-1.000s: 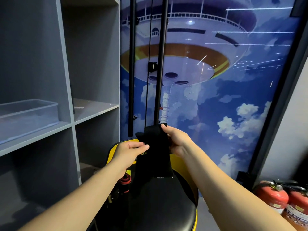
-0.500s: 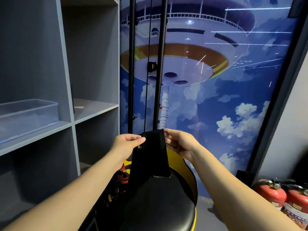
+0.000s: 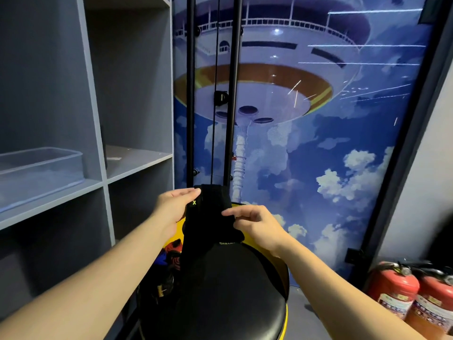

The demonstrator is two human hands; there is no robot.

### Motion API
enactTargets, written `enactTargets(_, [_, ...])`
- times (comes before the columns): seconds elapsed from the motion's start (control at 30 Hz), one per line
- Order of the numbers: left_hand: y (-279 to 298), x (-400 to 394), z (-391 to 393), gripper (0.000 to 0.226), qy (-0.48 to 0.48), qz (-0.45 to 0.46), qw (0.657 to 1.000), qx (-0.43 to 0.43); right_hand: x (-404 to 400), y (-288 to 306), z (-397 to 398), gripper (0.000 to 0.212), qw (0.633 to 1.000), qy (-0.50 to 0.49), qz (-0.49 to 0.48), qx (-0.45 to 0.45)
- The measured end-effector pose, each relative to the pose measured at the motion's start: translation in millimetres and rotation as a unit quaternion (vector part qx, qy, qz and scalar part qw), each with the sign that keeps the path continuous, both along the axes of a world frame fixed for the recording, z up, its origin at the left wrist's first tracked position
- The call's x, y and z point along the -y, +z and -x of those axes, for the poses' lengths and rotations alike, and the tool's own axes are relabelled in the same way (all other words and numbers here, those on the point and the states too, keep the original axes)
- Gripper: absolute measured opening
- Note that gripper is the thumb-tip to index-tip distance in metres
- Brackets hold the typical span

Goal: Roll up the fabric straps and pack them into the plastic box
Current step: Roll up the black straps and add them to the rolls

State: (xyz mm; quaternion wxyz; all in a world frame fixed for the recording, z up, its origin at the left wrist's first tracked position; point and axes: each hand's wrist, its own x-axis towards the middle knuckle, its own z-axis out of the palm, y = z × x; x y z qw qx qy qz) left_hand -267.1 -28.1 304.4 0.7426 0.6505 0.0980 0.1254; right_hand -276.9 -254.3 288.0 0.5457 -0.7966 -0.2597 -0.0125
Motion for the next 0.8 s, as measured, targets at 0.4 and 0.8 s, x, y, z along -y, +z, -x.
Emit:
enactTargets(0.4, [-23,18,22,0.032,-0.048,-0.064,0.997,0.023,-18,33,-8,0.025,0.917,-0.073,-0.341,-0.192])
enactTargets(0.8, [-21,17,28,0.017,-0.063,-0.076,0.994,0.043,-22,25,-9,0.021,0.913,-0.104,-0.333,-0.211])
